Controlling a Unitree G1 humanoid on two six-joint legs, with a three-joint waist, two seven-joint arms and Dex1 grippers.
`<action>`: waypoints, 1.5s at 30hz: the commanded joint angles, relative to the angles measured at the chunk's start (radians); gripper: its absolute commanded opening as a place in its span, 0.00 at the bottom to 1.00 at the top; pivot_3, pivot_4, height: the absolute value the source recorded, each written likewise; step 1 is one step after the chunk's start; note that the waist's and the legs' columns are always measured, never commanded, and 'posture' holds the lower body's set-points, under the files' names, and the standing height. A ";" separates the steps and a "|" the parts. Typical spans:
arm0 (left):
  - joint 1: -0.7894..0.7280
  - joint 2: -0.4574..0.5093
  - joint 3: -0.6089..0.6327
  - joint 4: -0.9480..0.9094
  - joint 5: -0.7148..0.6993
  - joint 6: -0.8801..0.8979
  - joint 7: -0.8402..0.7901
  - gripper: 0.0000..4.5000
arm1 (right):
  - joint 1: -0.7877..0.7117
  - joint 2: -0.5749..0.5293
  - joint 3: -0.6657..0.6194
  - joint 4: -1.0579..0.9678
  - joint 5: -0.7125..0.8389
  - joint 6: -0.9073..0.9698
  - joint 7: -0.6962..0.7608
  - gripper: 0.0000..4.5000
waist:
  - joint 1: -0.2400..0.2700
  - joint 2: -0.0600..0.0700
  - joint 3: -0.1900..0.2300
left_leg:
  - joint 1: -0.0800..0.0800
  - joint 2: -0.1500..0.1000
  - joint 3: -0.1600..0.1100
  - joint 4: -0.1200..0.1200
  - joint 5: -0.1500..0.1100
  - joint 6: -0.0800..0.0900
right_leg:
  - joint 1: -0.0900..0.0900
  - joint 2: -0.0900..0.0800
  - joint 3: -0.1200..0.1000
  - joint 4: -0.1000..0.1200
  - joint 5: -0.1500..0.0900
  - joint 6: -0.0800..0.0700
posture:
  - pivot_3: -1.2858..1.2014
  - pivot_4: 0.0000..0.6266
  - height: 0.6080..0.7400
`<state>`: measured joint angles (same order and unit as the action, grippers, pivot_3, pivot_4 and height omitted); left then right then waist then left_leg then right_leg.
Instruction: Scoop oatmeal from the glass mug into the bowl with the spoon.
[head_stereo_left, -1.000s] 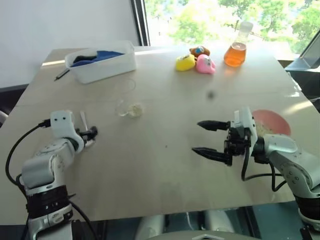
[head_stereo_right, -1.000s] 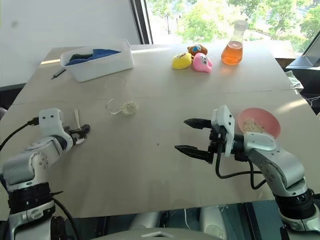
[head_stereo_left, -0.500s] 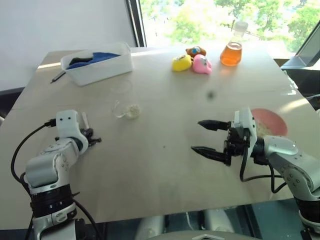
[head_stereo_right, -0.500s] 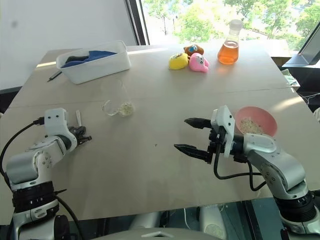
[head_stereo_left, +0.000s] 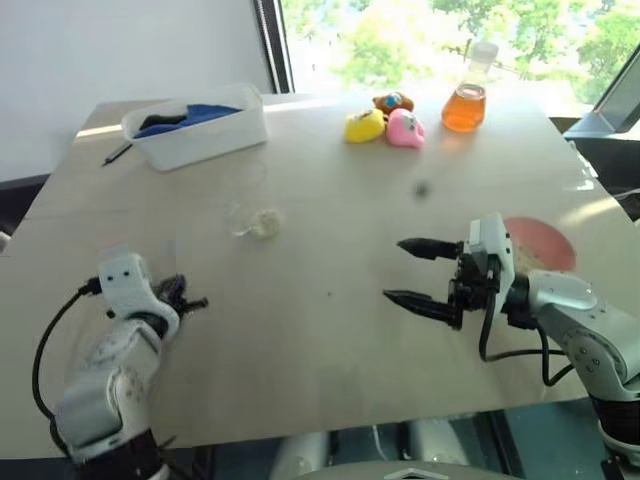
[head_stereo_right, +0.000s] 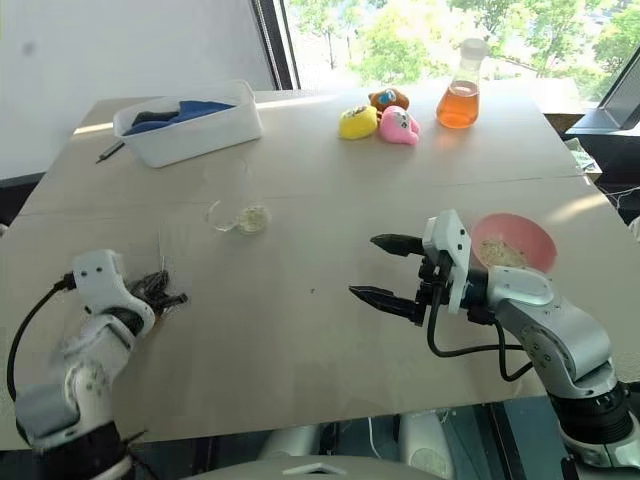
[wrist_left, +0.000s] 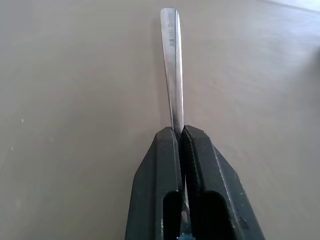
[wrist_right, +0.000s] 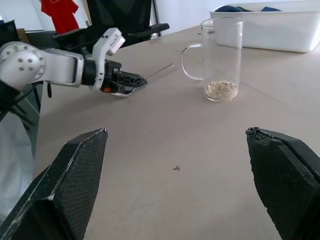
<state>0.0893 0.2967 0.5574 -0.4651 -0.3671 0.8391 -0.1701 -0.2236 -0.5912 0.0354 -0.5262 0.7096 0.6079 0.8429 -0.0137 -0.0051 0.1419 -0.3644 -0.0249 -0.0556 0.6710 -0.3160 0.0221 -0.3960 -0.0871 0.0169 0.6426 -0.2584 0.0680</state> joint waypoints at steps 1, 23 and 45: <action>0.178 0.021 -0.078 -0.101 0.059 -0.183 -0.093 0.01 | -0.012 0.006 -0.014 0.004 0.001 -0.009 -0.010 1.00 | 0.001 0.000 0.000 | 0.000 0.000 0.000 -0.001 0.000 0.000 | 0.000 0.000 0.001 0.000 0.000 0.000 | 0.52 0.24 1.00; 0.166 0.127 -0.643 -0.129 0.145 -0.589 -0.447 0.01 | -0.052 0.394 0.010 0.065 0.249 0.470 -0.491 1.00 | -0.001 0.004 0.002 | -0.005 0.000 -0.003 -0.001 0.000 0.001 | -0.002 0.005 -0.004 -0.001 0.000 -0.001 | 0.52 0.24 1.00; 0.107 0.126 -0.680 -0.071 0.144 -0.648 -0.450 0.00 | -0.110 0.462 -0.061 0.094 0.371 0.529 -0.670 0.54 | -0.001 0.005 0.003 | -0.005 0.000 -0.002 0.000 0.000 0.001 | -0.004 0.008 -0.005 0.001 0.000 -0.001 | 0.52 0.24 1.00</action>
<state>0.2000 0.4263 -0.1248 -0.5246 -0.2189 0.2149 -0.6248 -0.3315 -0.1252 -0.0266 -0.4132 1.0542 1.1322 0.1696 -0.0149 -0.0003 0.1449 -0.3689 -0.0253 -0.0576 0.6708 -0.3161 0.0232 -0.4000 -0.0794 0.0121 0.6439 -0.2586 0.0673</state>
